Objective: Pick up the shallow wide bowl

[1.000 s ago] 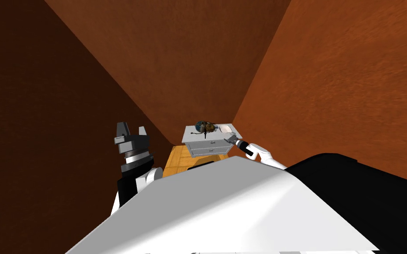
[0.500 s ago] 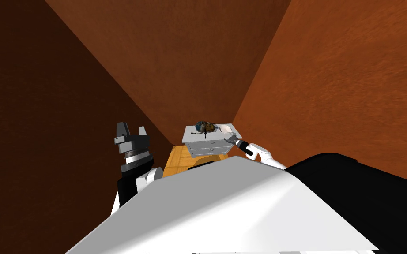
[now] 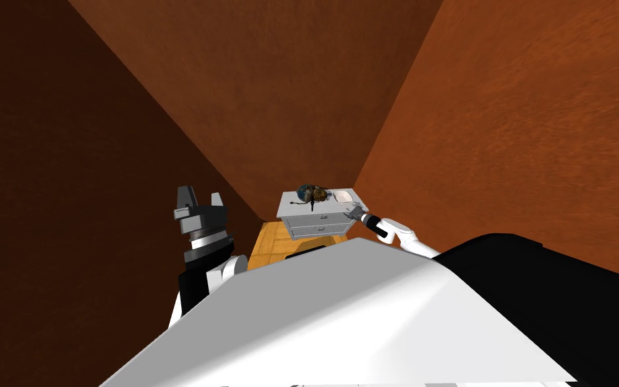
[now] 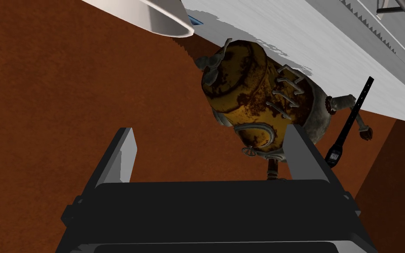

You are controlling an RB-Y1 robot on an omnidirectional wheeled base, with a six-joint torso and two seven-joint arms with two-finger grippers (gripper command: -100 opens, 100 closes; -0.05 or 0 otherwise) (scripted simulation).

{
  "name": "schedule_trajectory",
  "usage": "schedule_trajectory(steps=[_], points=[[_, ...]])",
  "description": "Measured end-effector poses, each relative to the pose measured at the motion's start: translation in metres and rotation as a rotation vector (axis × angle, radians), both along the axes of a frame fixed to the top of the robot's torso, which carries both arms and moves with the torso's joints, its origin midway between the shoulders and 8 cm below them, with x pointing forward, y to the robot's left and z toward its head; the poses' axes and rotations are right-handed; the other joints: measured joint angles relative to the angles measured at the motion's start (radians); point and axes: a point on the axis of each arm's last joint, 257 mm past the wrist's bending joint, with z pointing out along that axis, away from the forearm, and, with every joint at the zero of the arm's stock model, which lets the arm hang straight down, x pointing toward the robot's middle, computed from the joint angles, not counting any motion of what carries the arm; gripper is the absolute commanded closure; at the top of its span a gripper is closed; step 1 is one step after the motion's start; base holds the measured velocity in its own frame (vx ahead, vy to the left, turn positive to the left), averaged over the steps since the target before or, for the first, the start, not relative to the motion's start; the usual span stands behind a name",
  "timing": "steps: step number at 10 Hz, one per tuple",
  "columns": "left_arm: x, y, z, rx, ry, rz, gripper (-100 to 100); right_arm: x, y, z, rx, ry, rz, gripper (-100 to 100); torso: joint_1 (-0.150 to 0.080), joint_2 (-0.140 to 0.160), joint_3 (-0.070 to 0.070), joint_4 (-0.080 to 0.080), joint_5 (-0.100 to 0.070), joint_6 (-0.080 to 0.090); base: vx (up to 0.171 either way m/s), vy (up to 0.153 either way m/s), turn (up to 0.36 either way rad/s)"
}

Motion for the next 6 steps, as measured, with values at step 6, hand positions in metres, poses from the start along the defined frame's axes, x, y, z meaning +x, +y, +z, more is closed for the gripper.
schedule_trajectory(steps=[6], points=[[0.0000,0.0000,0.0000,0.000,0.000,0.000,0,-0.0002,-0.0003,-0.0001,-0.001,0.001,0.000,-100,0.000,-0.001,0.000,0.000,0.000,0.000,0.000,0.000,-0.001]])
